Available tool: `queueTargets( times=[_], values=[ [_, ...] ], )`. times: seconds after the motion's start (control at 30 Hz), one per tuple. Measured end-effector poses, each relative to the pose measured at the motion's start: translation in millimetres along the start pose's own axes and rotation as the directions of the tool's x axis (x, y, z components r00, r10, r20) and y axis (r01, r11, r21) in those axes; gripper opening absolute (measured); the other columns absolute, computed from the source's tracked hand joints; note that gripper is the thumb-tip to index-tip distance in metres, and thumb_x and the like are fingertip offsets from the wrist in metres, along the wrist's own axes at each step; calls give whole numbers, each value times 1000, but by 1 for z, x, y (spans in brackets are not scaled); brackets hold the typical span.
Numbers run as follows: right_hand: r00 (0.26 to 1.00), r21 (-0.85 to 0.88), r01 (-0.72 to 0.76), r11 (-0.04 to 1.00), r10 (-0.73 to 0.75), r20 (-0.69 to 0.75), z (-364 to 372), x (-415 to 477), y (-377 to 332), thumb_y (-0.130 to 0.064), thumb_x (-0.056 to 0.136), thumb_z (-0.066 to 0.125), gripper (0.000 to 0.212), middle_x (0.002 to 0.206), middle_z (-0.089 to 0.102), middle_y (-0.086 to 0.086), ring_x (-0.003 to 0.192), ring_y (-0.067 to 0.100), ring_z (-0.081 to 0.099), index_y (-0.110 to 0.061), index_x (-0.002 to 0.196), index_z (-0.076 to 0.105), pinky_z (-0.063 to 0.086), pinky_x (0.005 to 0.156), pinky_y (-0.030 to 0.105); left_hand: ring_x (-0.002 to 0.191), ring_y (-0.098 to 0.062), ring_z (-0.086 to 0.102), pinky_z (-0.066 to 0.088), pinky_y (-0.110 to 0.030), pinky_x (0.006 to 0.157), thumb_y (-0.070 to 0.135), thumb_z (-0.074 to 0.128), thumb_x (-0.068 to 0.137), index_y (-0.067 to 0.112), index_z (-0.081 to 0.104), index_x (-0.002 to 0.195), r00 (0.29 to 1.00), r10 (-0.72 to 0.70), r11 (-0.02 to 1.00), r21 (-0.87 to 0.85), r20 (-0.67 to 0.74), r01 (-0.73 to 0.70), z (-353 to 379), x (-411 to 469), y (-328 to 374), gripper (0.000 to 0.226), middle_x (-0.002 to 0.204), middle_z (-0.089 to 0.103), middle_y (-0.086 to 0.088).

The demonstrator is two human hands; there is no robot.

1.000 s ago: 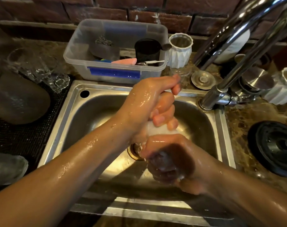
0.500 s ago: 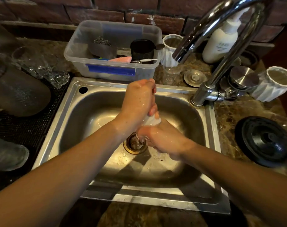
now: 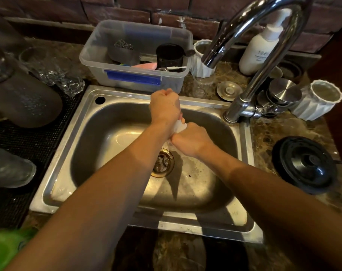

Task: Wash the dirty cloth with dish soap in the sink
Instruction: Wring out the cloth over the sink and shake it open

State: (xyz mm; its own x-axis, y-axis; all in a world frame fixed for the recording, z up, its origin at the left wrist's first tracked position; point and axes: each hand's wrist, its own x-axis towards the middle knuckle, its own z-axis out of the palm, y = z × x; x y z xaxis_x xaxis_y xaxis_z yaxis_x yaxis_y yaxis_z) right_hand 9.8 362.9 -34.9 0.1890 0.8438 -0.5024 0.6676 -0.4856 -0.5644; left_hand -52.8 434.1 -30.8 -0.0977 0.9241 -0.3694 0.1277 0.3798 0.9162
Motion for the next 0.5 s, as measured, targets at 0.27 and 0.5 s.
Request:
queueTargets(
  times=[0.27, 0.5],
  values=[
    [989, -131, -83, 988, 65, -134, 11, 3, 9, -54, 80, 73, 39, 93, 65, -2, 87, 20, 67, -25, 95, 53, 59, 80, 38, 95, -20, 65, 54, -20, 79, 17, 58, 101, 11, 61, 102, 992, -15, 996, 89, -124, 26, 4, 2, -16, 7, 92, 60, -5],
    [997, -123, -72, 990, 73, 1, 14, 4, 12, -47, 78, 71, 30, 77, 60, -4, 79, 19, 65, -22, 86, 56, 56, 71, 34, 65, -15, 59, 58, -32, 66, 35, 49, 105, 15, 62, 86, 988, -117, 993, -27, -100, 114, -1, -8, -15, 29, 81, 60, -6]
  ],
)
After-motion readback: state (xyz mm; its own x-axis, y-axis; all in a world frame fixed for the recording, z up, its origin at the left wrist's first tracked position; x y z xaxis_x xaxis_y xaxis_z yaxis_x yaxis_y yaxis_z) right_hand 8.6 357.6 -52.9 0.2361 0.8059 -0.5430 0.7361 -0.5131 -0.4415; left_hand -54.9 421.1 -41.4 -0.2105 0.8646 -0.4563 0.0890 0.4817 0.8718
